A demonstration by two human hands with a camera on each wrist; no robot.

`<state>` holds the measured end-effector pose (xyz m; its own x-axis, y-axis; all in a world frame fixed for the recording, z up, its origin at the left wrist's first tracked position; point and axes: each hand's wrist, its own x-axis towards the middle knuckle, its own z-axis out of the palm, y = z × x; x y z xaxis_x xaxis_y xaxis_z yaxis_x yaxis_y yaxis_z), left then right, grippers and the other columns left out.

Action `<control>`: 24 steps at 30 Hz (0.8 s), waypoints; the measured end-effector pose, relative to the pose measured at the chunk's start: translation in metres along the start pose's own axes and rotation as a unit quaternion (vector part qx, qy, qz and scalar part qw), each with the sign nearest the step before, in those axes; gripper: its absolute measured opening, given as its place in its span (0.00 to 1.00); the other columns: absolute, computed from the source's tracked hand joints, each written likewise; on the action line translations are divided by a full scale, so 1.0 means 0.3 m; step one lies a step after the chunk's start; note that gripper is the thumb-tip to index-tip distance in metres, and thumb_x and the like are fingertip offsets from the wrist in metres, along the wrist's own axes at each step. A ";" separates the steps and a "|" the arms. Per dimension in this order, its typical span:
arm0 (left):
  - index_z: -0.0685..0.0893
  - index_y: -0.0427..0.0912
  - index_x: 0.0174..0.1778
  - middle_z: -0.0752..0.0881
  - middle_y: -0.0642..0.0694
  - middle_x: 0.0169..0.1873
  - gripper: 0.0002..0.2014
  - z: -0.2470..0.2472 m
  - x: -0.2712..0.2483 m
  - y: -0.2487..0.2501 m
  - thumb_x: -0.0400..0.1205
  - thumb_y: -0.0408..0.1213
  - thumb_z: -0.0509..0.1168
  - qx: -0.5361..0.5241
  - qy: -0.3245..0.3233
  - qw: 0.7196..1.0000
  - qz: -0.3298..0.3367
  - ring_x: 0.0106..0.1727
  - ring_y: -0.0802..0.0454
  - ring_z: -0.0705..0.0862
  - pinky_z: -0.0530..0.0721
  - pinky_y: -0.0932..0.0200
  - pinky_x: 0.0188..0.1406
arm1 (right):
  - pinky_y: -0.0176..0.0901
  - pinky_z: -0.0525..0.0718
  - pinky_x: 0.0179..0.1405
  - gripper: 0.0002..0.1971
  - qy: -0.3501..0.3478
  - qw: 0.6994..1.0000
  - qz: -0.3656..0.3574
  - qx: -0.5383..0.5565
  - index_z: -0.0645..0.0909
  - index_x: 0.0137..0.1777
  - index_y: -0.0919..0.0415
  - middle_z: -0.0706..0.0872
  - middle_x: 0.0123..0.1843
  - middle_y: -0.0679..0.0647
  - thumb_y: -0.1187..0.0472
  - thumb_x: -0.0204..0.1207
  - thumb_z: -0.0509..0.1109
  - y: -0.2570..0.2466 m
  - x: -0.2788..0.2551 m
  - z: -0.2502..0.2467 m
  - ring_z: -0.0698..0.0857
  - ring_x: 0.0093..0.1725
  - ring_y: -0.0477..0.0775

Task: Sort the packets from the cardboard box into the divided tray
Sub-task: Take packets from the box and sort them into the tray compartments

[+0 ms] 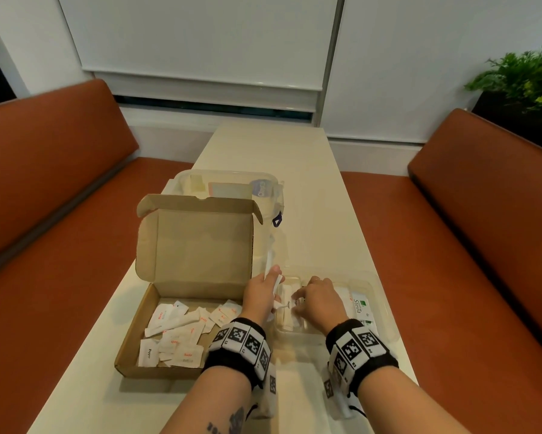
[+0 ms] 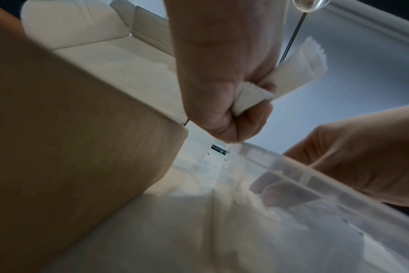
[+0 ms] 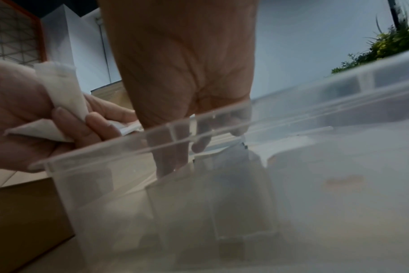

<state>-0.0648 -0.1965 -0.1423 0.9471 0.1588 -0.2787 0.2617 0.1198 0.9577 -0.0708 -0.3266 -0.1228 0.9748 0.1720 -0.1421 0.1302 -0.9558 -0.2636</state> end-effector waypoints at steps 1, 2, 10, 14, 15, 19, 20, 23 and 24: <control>0.85 0.47 0.41 0.87 0.46 0.40 0.14 0.000 -0.003 0.001 0.84 0.51 0.60 0.004 0.000 1.000 0.001 0.25 0.54 0.77 0.74 0.60 0.26 | 0.42 0.76 0.60 0.16 -0.003 1.000 0.002 0.004 0.85 0.62 0.50 0.78 0.60 0.54 0.54 0.75 0.70 0.001 -0.001 0.000 0.72 0.64 0.56; 0.85 0.47 0.42 0.87 0.48 0.41 0.14 0.000 -0.005 0.003 0.85 0.51 0.60 0.007 -0.001 1.000 0.000 0.26 0.54 0.77 0.75 0.61 0.24 | 0.42 0.76 0.59 0.16 -0.001 1.000 0.002 0.017 0.84 0.62 0.50 0.79 0.59 0.54 0.54 0.75 0.70 0.002 -0.003 0.000 0.73 0.63 0.55; 0.81 0.47 0.46 0.84 0.46 0.44 0.09 0.035 -0.021 0.018 0.86 0.46 0.58 -0.014 0.013 1.000 0.004 0.43 0.48 0.85 0.84 0.51 0.44 | 0.36 0.83 0.29 0.13 0.015 0.870 0.009 0.493 0.83 0.46 0.66 0.87 0.36 0.56 0.53 0.76 0.71 -0.031 -0.077 -0.077 0.82 0.28 0.48; 0.79 0.40 0.52 0.86 0.43 0.51 0.11 0.073 -0.038 0.052 0.88 0.42 0.55 -0.108 0.002 0.994 -0.018 0.50 0.45 0.86 0.85 0.46 0.52 | 0.38 0.88 0.39 0.06 0.029 0.854 -0.023 0.520 0.86 0.48 0.67 0.86 0.35 0.57 0.70 0.71 0.76 -0.008 -0.101 -0.102 0.85 0.33 0.51; 0.79 0.39 0.51 0.86 0.41 0.49 0.11 0.080 -0.047 0.062 0.88 0.41 0.54 -0.141 -0.005 0.990 -0.025 0.47 0.44 0.86 0.85 0.47 0.49 | 0.37 0.87 0.40 0.05 0.048 0.851 -0.021 0.523 0.86 0.47 0.67 0.88 0.35 0.58 0.71 0.71 0.75 0.004 -0.103 -0.108 0.86 0.34 0.51; 0.76 0.35 0.48 0.85 0.36 0.43 0.15 0.101 -0.083 0.095 0.89 0.43 0.52 -0.205 -0.003 0.978 -0.044 0.36 0.44 0.85 0.87 0.53 0.33 | 0.35 0.86 0.40 0.01 0.113 0.823 -0.007 0.557 0.86 0.44 0.64 0.88 0.33 0.58 0.69 0.74 0.73 0.062 -0.103 -0.137 0.87 0.34 0.49; 0.75 0.35 0.49 0.85 0.37 0.40 0.15 0.106 -0.089 0.100 0.89 0.44 0.51 -0.188 0.004 0.981 -0.047 0.29 0.49 0.83 0.83 0.58 0.25 | 0.35 0.86 0.40 0.01 0.122 0.812 -0.005 0.571 0.85 0.44 0.65 0.87 0.33 0.57 0.69 0.75 0.72 0.072 -0.103 -0.145 0.88 0.34 0.49; 0.75 0.35 0.48 0.81 0.43 0.32 0.15 0.121 -0.096 0.102 0.89 0.43 0.51 -0.142 0.018 0.989 -0.040 0.15 0.59 0.67 0.65 0.68 0.12 | 0.36 0.87 0.38 0.02 0.164 0.787 0.002 0.595 0.83 0.45 0.67 0.88 0.36 0.59 0.68 0.78 0.69 0.090 -0.104 -0.171 0.87 0.33 0.49; 0.75 0.35 0.48 0.78 0.45 0.31 0.14 0.121 -0.096 0.101 0.89 0.42 0.52 -0.128 0.021 0.991 -0.040 0.15 0.60 0.65 0.63 0.68 0.11 | 0.36 0.86 0.37 0.03 0.182 0.785 0.006 0.592 0.82 0.45 0.66 0.88 0.37 0.59 0.67 0.78 0.69 0.095 -0.103 -0.181 0.86 0.32 0.48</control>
<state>-0.0775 -0.2331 -0.1026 0.9149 0.1788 -0.3618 0.2759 0.3774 0.8840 -0.0872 -0.3722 -0.0741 0.9898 -0.1220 0.0735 0.0707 -0.0270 -0.9971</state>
